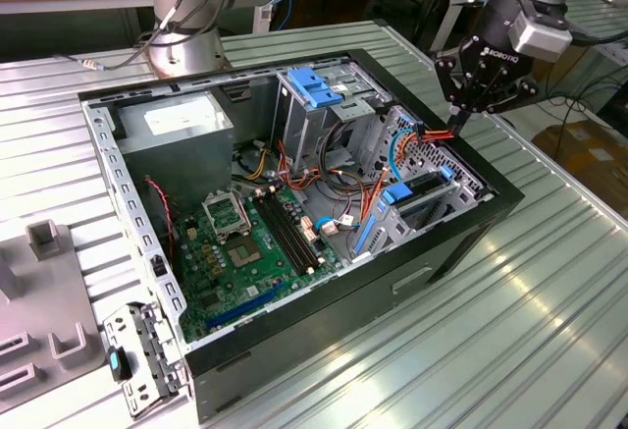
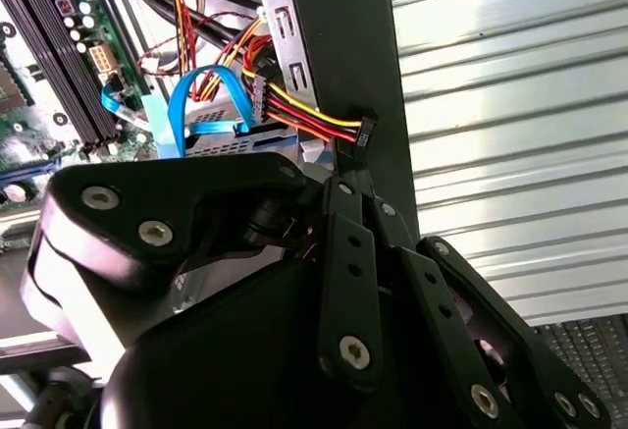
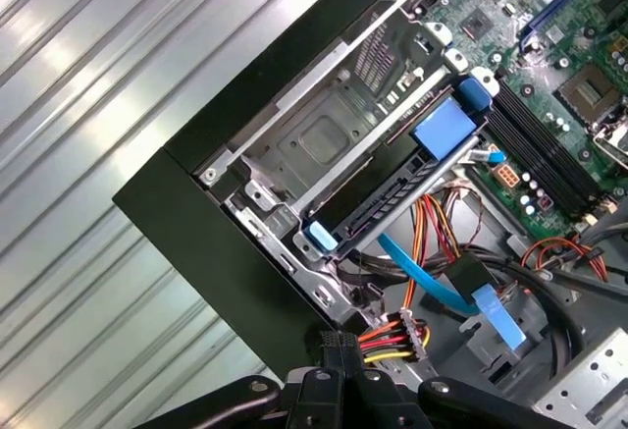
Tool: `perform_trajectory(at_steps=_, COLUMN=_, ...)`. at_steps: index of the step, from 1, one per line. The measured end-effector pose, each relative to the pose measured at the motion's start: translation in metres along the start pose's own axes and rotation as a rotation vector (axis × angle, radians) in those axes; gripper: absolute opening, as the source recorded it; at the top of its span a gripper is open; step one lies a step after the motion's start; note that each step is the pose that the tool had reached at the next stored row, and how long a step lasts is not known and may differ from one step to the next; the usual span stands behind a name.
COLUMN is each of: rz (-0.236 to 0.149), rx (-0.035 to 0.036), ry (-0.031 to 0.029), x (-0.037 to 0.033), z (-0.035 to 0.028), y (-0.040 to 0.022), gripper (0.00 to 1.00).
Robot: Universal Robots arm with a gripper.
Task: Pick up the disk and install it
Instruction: 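Insert the first disk wire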
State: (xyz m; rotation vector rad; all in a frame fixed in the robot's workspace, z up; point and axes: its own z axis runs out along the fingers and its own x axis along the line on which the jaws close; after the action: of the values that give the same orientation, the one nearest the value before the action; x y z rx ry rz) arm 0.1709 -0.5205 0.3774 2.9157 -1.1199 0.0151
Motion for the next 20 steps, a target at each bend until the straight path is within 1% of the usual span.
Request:
perform_trajectory(at_steps=2, rz=-0.03, rx=0.0031, ry=0.0032, x=-0.0001, z=0.0003, y=0.0, gripper=0.11)
perform_trajectory(at_steps=3, rz=-0.05, rx=0.0071, ry=0.0077, x=-0.0001, z=0.0007, y=0.0, gripper=0.11)
perform_trajectory(at_steps=5, rz=-0.074, rx=0.0134, ry=0.0151, x=0.0, z=0.0013, y=0.0, gripper=0.11)
perform_trajectory(at_steps=6, rz=-0.084, rx=0.0189, ry=0.022, x=0.0002, z=0.0018, y=-0.0003, gripper=0.11)
perform_trajectory(at_steps=7, rz=-0.088, rx=0.0224, ry=0.027, x=0.0006, z=0.0021, y=-0.0007, gripper=0.11)
perform_trajectory(at_steps=8, rz=-0.089, rx=0.025, ry=0.0303, x=0.0008, z=0.0026, y=-0.0009, gripper=0.11)
perform_trajectory(at_steps=10, rz=-0.089, rx=0.0263, ry=0.0355, x=0.0008, z=0.0039, y=-0.0011, gripper=0.11)
perform_trajectory(at_steps=11, rz=-0.089, rx=0.0275, ry=0.0389, x=0.0008, z=0.0046, y=-0.001, gripper=0.16)
perform_trajectory(at_steps=13, rz=-0.092, rx=0.0271, ry=0.0451, x=0.0004, z=0.0054, y=-0.0016, gripper=0.16)
perform_trajectory(at_steps=14, rz=-0.094, rx=0.0264, ry=0.0491, x=0.0001, z=0.0057, y=-0.0019, gripper=0.24)
perform_trajectory(at_steps=15, rz=-0.098, rx=0.0254, ry=0.0563, x=-0.0004, z=0.0064, y=-0.0025, gripper=0.24)
perform_trajectory(at_steps=16, rz=-0.102, rx=0.0253, ry=0.0589, x=-0.0005, z=0.0069, y=-0.0026, gripper=0.24)
perform_trajectory(at_steps=17, rz=-0.109, rx=0.0254, ry=0.0596, x=-0.0005, z=0.0072, y=-0.0026, gripper=0.24)
perform_trajectory(at_steps=20, rz=-0.171, rx=0.0283, ry=0.0603, x=-0.0007, z=0.0083, y=-0.0024, gripper=0.24)
